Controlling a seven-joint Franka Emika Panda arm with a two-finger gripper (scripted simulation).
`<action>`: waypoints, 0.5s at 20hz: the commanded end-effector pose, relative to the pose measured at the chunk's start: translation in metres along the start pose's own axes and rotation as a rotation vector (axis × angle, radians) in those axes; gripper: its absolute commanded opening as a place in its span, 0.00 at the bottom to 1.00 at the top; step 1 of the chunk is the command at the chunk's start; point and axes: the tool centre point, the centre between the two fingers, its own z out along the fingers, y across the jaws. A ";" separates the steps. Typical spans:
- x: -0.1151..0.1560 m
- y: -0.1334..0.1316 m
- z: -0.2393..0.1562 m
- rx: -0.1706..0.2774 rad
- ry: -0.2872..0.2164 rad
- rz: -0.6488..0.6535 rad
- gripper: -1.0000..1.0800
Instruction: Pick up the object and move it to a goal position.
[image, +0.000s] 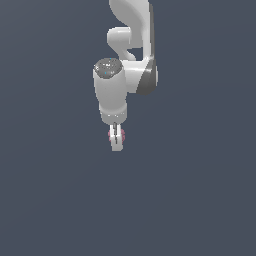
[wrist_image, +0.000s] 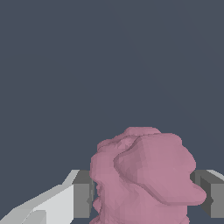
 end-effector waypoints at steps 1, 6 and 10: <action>0.020 -0.009 -0.019 -0.001 0.000 -0.001 0.00; 0.053 -0.026 -0.052 -0.001 0.000 -0.001 0.00; 0.075 -0.038 -0.074 -0.001 0.000 -0.002 0.00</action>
